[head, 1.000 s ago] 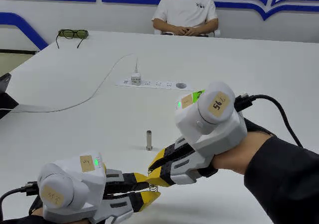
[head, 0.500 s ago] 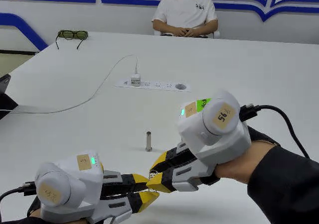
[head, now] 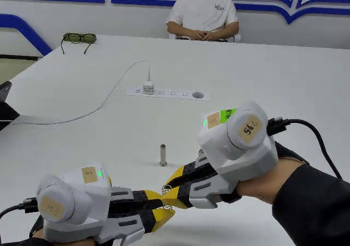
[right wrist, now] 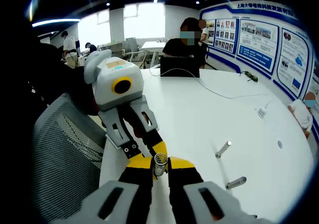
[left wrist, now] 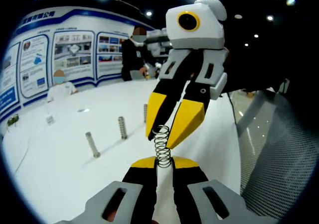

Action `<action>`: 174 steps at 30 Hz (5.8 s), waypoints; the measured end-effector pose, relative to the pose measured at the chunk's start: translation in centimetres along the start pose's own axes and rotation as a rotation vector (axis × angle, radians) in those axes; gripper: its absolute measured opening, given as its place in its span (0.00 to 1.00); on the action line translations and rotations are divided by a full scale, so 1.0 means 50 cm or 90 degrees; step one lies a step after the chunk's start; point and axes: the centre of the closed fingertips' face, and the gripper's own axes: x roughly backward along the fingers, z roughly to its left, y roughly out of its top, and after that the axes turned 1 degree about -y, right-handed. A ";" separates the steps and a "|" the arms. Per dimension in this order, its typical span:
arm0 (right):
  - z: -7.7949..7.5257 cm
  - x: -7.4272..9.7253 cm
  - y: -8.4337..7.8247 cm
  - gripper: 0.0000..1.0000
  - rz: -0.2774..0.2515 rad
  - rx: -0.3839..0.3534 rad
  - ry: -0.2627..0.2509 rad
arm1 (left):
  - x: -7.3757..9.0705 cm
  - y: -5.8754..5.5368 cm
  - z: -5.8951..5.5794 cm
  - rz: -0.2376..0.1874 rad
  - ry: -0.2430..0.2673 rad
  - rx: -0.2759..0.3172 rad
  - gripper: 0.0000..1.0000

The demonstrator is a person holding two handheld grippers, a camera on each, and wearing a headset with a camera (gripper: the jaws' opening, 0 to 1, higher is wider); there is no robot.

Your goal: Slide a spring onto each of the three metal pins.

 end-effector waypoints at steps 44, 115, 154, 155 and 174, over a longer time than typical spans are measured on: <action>-0.058 0.008 0.027 0.12 -0.026 -0.026 -0.040 | 0.023 0.011 0.058 -0.033 0.085 0.008 0.51; -0.291 -0.061 0.049 0.12 -0.075 -0.114 -0.178 | 0.042 -0.018 0.081 -0.033 0.129 0.052 0.61; -0.287 -0.106 -0.009 0.12 -0.034 -0.134 -0.176 | 0.045 -0.029 0.080 -0.027 0.128 0.060 0.61; -0.287 -0.107 -0.011 0.12 -0.032 -0.135 -0.176 | 0.045 -0.030 0.080 -0.026 0.128 0.060 0.61; -0.287 -0.134 -0.041 0.12 0.003 -0.137 -0.177 | 0.045 -0.036 0.082 -0.026 0.132 0.068 0.61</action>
